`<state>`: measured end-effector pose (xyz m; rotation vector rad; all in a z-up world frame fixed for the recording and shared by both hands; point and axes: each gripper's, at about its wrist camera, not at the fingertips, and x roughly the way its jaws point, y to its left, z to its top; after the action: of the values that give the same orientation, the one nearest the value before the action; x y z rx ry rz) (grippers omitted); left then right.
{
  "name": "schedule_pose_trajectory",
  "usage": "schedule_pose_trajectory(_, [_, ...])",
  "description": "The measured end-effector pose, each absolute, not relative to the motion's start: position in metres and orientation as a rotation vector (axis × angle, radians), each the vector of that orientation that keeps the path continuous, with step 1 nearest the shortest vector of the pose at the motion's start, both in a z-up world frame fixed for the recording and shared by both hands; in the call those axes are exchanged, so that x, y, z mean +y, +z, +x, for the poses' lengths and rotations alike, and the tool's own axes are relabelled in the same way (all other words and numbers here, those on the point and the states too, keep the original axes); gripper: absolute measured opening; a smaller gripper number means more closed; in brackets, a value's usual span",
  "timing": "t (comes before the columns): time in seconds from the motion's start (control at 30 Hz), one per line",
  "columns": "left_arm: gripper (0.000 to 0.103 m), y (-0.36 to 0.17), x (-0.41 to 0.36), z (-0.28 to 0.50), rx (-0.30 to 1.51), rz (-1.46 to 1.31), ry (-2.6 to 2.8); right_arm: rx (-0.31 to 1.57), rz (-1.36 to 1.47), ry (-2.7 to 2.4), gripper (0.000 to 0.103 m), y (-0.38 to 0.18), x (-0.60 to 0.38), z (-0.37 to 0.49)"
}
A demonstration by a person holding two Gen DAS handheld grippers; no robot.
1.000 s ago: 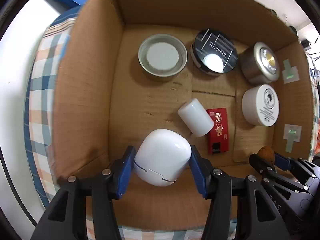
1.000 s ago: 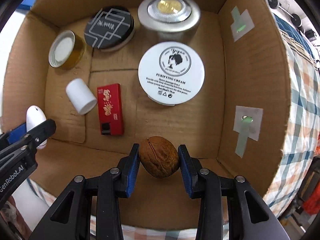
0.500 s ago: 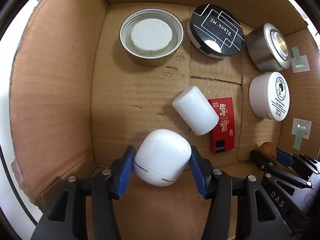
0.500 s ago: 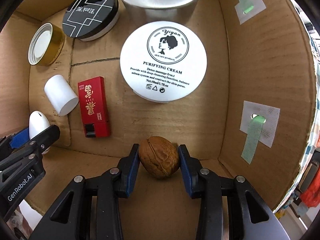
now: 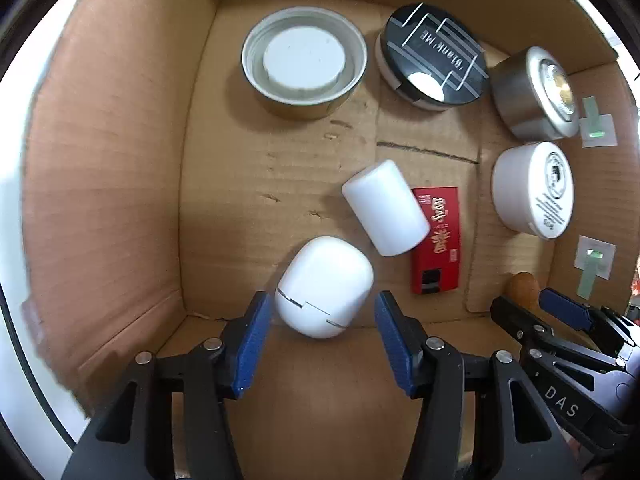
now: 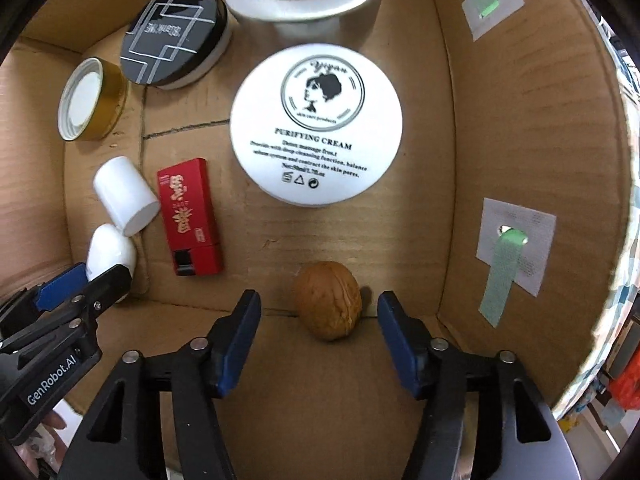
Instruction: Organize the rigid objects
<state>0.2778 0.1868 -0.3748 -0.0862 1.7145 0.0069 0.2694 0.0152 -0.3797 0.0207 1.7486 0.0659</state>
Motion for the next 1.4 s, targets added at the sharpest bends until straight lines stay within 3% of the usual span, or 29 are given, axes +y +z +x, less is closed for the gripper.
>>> schedule_pose_trajectory(0.17, [0.052,-0.352,0.181,0.275,1.673,-0.069,0.013,1.696,-0.015,0.073,0.071,-0.357,0.011,0.269])
schedule_pose_trajectory(0.27, [0.063,-0.334,0.178,0.275,1.636,-0.076,0.013,1.662,-0.032,0.075,0.074,-0.338,0.008,0.269])
schedule_pose_trajectory(0.3, [0.064,-0.328,0.178,0.274,1.622,-0.077,0.015,1.649,-0.032,0.078,0.079,-0.332,0.006,0.269])
schedule_pose_trajectory(0.43, [0.090,-0.302,0.175,0.272,1.555,-0.077,0.023,1.594,-0.049,0.081,0.083,-0.306,-0.002,0.269])
schedule_pose_trajectory(0.5, [0.091,-0.293,0.175,0.270,1.534,-0.074,0.032,1.573,-0.056,0.080,0.086,-0.297,-0.006,0.268])
schedule_pose_trajectory(0.57, [0.093,-0.281,0.175,0.269,1.506,-0.069,0.045,1.545,-0.054,0.078,0.097,-0.280,-0.002,0.263])
schedule_pose_trajectory(0.63, [0.103,-0.266,0.179,0.269,1.479,-0.072,0.051,1.523,-0.057,0.076,0.102,-0.269,-0.004,0.258])
schedule_pose_trajectory(0.83, [0.103,-0.214,0.171,0.245,1.396,-0.088,0.037,1.452,-0.015,0.093,0.103,-0.234,-0.012,0.235])
schedule_pose_trajectory(1.4, [0.103,-0.060,0.138,0.159,1.092,-0.020,0.071,1.134,0.016,0.142,0.103,-0.065,-0.048,0.129])
